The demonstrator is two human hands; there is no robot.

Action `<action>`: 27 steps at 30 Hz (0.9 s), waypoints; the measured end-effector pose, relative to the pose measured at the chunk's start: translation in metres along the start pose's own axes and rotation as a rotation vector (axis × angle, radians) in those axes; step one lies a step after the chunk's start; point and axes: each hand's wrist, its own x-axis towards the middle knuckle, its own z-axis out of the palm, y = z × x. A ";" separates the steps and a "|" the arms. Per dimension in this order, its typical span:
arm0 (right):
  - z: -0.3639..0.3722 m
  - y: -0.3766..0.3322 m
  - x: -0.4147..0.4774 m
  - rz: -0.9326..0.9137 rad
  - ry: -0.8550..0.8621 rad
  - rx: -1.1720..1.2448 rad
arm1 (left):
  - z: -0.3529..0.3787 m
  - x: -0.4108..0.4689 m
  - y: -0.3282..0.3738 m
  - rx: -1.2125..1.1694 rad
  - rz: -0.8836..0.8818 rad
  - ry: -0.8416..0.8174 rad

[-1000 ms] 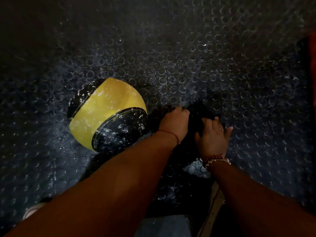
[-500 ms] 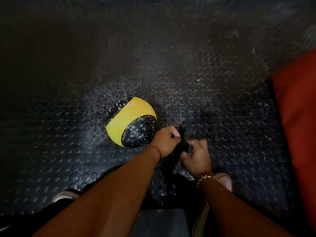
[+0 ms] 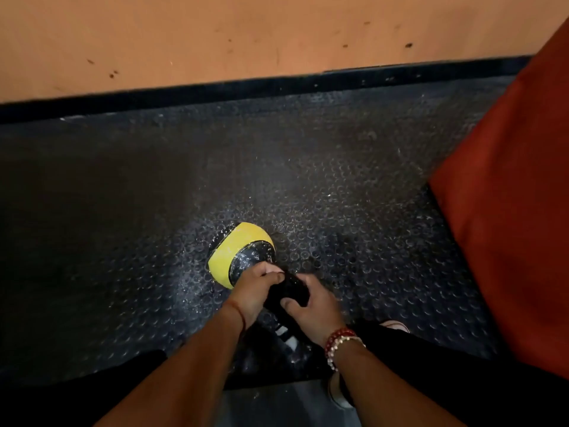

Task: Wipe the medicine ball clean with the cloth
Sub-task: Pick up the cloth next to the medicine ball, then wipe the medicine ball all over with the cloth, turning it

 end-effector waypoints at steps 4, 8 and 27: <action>0.008 -0.009 -0.012 -0.007 -0.041 -0.017 | -0.012 -0.017 -0.001 0.019 0.013 0.050; 0.022 -0.007 -0.012 0.062 -0.078 0.081 | -0.023 -0.022 -0.009 0.067 0.024 0.049; 0.056 0.048 0.137 0.676 0.334 0.005 | -0.095 0.116 -0.014 0.310 0.194 0.557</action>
